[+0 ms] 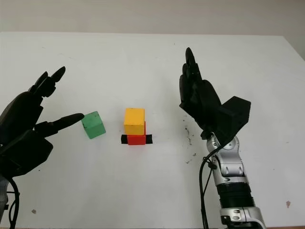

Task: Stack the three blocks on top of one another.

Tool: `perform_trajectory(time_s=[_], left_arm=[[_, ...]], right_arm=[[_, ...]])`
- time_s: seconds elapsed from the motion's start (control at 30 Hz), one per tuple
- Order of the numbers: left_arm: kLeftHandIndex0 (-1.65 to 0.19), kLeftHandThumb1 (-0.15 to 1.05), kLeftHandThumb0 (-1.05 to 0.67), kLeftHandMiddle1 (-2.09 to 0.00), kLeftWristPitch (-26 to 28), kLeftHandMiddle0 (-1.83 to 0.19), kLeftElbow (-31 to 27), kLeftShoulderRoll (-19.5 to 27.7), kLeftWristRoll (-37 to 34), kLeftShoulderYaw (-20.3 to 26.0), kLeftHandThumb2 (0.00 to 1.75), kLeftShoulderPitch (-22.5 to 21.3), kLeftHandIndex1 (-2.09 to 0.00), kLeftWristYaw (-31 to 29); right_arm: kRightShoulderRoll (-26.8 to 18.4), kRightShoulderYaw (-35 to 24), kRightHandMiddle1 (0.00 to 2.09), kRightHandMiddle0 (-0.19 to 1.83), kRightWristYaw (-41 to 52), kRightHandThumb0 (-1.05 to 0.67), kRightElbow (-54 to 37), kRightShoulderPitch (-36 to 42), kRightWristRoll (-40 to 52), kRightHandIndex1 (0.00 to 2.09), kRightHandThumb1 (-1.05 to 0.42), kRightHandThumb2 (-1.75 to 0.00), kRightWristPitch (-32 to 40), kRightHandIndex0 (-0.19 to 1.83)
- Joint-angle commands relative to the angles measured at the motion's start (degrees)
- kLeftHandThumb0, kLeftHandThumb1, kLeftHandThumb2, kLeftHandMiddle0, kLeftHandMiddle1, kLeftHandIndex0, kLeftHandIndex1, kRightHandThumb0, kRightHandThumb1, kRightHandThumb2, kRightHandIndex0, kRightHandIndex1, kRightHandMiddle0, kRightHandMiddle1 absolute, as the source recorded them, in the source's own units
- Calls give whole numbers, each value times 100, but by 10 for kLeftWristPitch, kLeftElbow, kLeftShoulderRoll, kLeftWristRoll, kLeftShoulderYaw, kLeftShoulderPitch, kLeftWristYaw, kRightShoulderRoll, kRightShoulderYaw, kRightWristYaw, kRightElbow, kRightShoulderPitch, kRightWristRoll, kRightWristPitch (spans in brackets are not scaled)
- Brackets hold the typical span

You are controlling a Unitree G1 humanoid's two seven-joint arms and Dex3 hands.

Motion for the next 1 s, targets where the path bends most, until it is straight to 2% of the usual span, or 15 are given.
perform_trajectory(time_s=[0.0,0.2,0.33,0.57,0.8,0.97], left_arm=[[-24,101,-88,-6,7,1,-13,19,29,-18,6,-12,-13,-19],[-34,104,-91,-6,22,-1,-4,56,100,-58,6,-61,-15,-101],[-31,105,-95,-5,41,1,1,57,130,-76,7,-96,-12,-145],[-34,105,-94,-6,29,0,29,66,139,-95,8,-148,-12,-193],[-40,105,-96,-7,21,-5,49,62,143,-111,11,-168,-15,-202],[-43,105,-96,-6,28,-7,47,66,154,-124,11,-166,-16,-234]], right_arm=[[6,-10,0,-19,-7,-77,-14,6,-2,0,-105,-74,3,-19],[11,-21,0,-19,-21,-79,-23,11,-4,0,-105,-70,17,-19],[17,-26,0,-19,-22,-79,-25,16,-4,0,-105,-69,13,-19],[23,-28,0,-19,-28,-79,-27,29,-11,0,-105,-69,1,-19],[30,-33,0,-19,-33,-78,-33,39,-11,0,-105,-68,-2,-19],[31,-33,0,-19,-33,-78,-33,41,-16,0,-105,-68,-12,-19]])
